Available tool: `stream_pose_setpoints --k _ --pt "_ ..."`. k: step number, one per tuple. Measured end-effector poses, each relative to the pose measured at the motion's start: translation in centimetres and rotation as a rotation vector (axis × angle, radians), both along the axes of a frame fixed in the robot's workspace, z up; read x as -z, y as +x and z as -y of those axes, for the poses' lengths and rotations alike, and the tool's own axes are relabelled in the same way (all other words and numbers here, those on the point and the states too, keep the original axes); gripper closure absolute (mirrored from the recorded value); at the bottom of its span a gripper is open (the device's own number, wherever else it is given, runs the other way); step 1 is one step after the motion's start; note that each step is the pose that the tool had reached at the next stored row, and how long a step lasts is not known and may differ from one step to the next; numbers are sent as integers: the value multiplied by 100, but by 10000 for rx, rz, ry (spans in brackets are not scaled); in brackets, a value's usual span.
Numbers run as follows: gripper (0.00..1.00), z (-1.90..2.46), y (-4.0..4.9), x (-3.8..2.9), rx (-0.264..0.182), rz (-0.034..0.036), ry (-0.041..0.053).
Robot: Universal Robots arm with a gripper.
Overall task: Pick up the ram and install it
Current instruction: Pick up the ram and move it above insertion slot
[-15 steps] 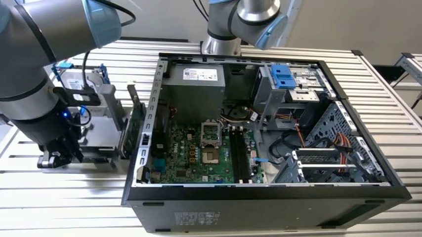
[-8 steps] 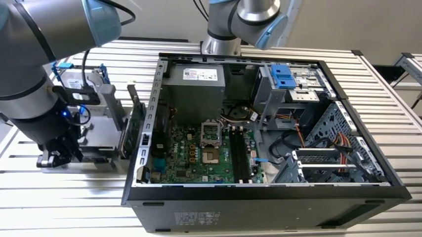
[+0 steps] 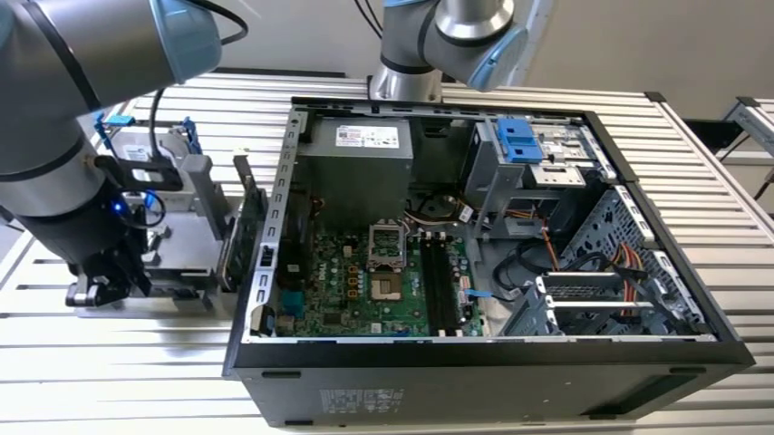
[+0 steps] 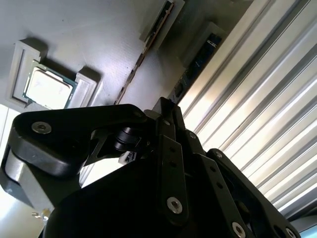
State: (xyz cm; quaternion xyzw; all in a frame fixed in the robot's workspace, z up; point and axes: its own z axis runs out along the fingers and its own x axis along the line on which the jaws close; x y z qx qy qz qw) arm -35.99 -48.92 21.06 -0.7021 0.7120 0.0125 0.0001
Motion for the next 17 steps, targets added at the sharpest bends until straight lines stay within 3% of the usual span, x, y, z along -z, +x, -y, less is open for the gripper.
stream_pose_setpoints --k 17 --pt "100 0 0 -101 0 1 1"
